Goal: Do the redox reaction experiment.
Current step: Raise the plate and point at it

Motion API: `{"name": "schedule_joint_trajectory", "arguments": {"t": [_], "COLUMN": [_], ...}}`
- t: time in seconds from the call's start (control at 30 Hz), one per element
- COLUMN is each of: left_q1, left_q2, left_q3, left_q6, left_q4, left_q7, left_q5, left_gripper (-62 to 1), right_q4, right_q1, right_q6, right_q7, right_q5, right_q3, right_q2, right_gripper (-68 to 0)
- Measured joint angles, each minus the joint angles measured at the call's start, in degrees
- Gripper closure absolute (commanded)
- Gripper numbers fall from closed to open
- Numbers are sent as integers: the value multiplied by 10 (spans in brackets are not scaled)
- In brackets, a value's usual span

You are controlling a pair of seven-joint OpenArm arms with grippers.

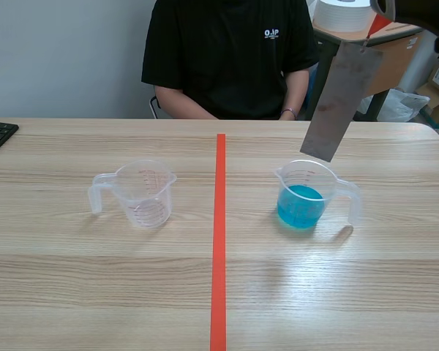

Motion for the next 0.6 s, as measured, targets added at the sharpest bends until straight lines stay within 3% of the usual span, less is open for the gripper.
{"name": "schedule_joint_trajectory", "arguments": {"t": [0.1,0.33,0.43,0.6], "left_q1": [0,-34,-82,-196], "left_q2": [-61,-181,-212,-238], "left_q3": [0,1,21,105], "left_q6": [-45,-93,-93,-93], "left_q4": [3,47,62,67], "left_q7": [-37,-74,-74,-74], "left_q5": [-11,-17,-41,-41], "left_gripper": [-49,-49,-49,-49], "right_q4": [0,0,0,0], "right_q1": [0,0,0,0], "right_q6": [0,0,0,0], "right_q7": [0,0,0,0], "right_q5": [0,0,0,0], "right_q3": [0,0,0,0], "right_q2": [0,0,0,0], "right_gripper": [-17,-17,-17,-17]}}
